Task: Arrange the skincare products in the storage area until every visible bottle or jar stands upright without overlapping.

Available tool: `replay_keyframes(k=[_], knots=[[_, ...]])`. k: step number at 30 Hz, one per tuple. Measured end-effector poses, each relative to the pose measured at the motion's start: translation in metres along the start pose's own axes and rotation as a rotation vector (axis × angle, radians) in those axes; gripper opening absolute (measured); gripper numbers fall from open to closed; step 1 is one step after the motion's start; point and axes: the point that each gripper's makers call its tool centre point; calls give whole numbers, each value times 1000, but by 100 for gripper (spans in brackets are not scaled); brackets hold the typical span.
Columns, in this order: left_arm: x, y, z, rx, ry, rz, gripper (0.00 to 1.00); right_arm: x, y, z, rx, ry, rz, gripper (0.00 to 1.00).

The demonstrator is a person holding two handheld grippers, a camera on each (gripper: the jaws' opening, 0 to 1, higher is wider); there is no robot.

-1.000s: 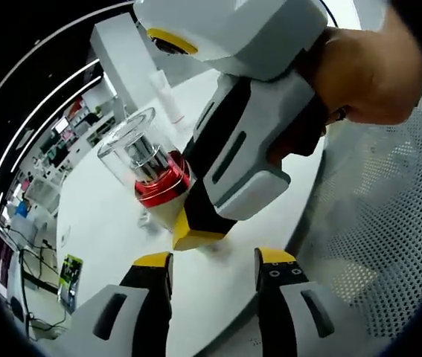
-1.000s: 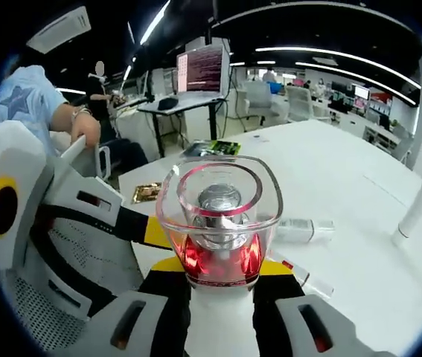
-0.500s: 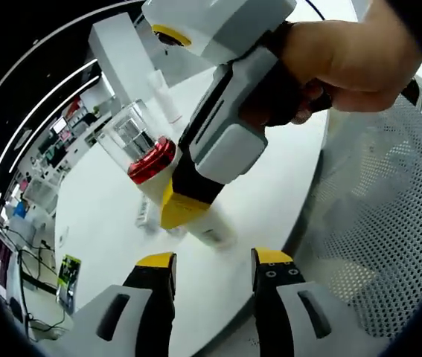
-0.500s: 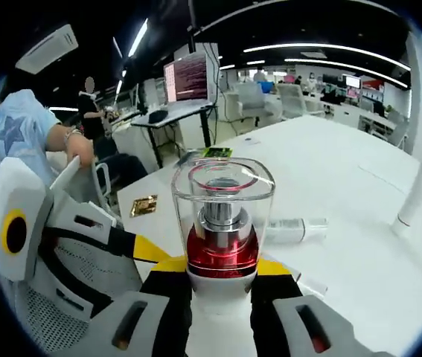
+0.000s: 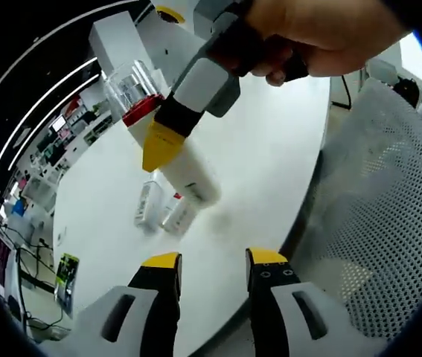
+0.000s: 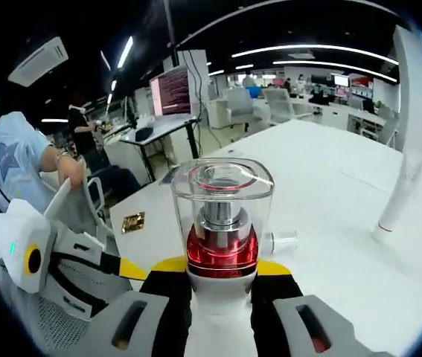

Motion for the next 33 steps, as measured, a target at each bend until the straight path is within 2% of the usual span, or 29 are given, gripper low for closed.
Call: replay_keyframes(k=[5, 16, 27, 33], knots=[[-1, -2, 0, 4, -3, -10, 28, 14, 24, -16, -37, 39, 28, 24], [-5, -6, 3, 16, -24, -28, 25, 31, 75, -50, -121, 88, 62, 24], [-7, -8, 3, 21, -32, -26, 23, 25, 129, -90, -216, 104, 128, 24], [-9, -9, 4, 24, -43, -27, 22, 20, 150, -108, -260, 104, 143, 24]])
Point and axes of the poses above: the point that each gripper's makers call its tool centre point, and the gripper's own axes: z roughly forward along the fingers, y roughly to its right, x roughly out of its top, and after that the axes turned 8 degrees about x, right-handed
